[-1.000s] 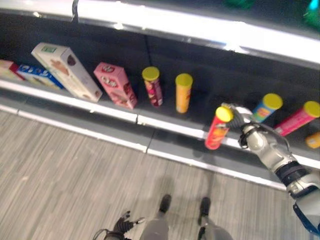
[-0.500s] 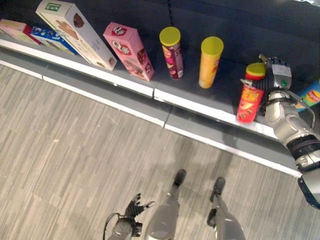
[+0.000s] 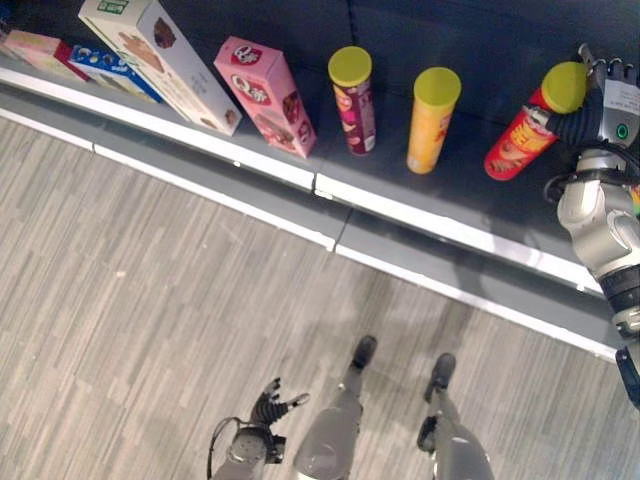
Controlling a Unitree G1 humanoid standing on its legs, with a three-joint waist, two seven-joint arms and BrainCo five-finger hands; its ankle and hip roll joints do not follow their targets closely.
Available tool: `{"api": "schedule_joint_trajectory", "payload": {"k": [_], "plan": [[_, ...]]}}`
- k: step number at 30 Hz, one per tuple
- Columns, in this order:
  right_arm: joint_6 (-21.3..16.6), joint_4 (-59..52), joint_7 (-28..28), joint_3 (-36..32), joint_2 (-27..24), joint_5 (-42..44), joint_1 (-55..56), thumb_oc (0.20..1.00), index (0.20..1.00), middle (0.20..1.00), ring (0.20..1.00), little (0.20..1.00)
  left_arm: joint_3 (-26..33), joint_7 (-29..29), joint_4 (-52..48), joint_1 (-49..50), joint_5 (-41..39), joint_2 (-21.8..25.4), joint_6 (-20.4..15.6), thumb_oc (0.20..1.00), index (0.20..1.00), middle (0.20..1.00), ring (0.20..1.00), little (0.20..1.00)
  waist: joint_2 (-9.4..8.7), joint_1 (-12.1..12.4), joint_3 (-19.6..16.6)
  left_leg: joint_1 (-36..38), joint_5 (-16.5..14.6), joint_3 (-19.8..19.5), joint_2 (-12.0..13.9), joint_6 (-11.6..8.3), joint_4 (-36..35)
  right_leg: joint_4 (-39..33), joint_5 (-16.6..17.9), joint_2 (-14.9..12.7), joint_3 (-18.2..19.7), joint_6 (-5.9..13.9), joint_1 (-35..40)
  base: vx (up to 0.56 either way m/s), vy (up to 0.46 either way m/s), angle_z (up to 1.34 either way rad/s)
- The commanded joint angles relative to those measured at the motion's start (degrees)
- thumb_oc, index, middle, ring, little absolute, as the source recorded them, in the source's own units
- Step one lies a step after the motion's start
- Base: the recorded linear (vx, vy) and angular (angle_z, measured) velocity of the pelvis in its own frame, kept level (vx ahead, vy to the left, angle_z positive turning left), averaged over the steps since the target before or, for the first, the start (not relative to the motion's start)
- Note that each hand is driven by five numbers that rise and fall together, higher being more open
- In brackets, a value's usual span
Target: Put the goods on the table back onto the shelves and tidy them up.
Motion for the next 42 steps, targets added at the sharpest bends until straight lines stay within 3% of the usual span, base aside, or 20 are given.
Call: {"api": "schedule_joint_trajectory", "payload": {"k": [1,26,27,28,35,40,42], "plan": [[-0.63,-0.42,-2.78,0.9,-3.3,-0.55,-3.61,0.2,0.2,0.2,0.2,0.2,-3.2,0.98,0.39,-0.49,0.72,0.91,-0.77,1.0,1.0,1.0,1.0,1.0,-0.68,0.75,-2.35,0.42,0.49,4.35,1.33,-1.33,-2.53,2.24,-5.48,-4.54,2.52,5.97,4.21,0.0,0.0,0.0],[-1.59,10.98,-0.19,7.93,1.46,1.1,-1.49,0.2,0.2,0.2,0.2,0.2,-4.2,2.38,0.26,-0.98,0.08,0.17,-1.42,1.0,1.0,1.0,1.0,1.0,-0.7,0.71,-0.89,-0.94,0.95,4.27,0.93,-1.61,-2.53,1.98,-5.02,-4.59,2.62,6.2,3.19,0.0,0.001,0.01],[-1.52,11.31,-0.39,8.25,1.6,0.82,-1.7,0.561,0.561,0.561,0.561,0.561,-4.27,2.46,0.35,-1.08,0.04,0.16,-1.48,1.0,1.0,1.0,1.0,1.0,-0.71,0.67,-0.99,-0.96,0.94,4.29,0.9,-1.61,-2.53,1.94,-4.94,-4.61,2.63,6.2,3.16,0.0,0.0,0.0],[-1.54,10.96,-0.59,8.19,1.79,0.81,-1.55,1.0,1.0,1.0,1.0,1.0,-4.36,2.52,0.39,-1.23,0.05,0.02,-1.45,1.0,1.0,1.0,1.0,1.0,-0.7,0.57,-1.14,-0.88,0.86,4.34,0.88,-1.57,-2.53,1.89,-4.95,-4.61,2.7,6.2,3.26,0.0,0.0,0.0],[-1.4,6.03,-1.38,6.21,3.64,-0.03,2.12,1.0,1.0,1.0,1.0,1.0,-3.63,2.81,1.12,-1.13,0.37,-0.58,-0.92,1.0,1.0,1.0,1.0,1.0,-1.32,-0.28,-1.99,0.3,0.24,5.07,1.03,-1.36,-2.53,1.58,-4.91,-4.6,2.97,6.31,4.2,0.0,0.0,0.0],[-1.63,-4.52,-1.83,1.83,3.52,-3.04,8.61,1.0,1.0,1.0,1.0,1.0,-1.36,2.93,2.21,-0.66,1.74,-0.77,0.14,1.0,1.0,1.0,1.0,1.0,-2.38,-1.84,-3.46,1.73,-0.74,6.33,1.33,-1.02,-2.53,1.01,-4.79,-4.59,3.72,6.44,5.21,0.02,0.029,-0.04],[-1.9,-13.31,-1.97,-3.57,2.45,-4.77,14.97,1.0,1.0,1.0,1.0,1.0,0.53,2.83,2.96,0.08,3.11,-0.48,0.86,1.0,1.0,1.0,1.0,1.0,-3.39,-3.21,-4.68,3.19,-1.68,7.53,1.6,-0.59,-2.53,0.9,-4.6,-4.71,4.33,6.59,5.95,0.03,0.061,-0.05]]}}
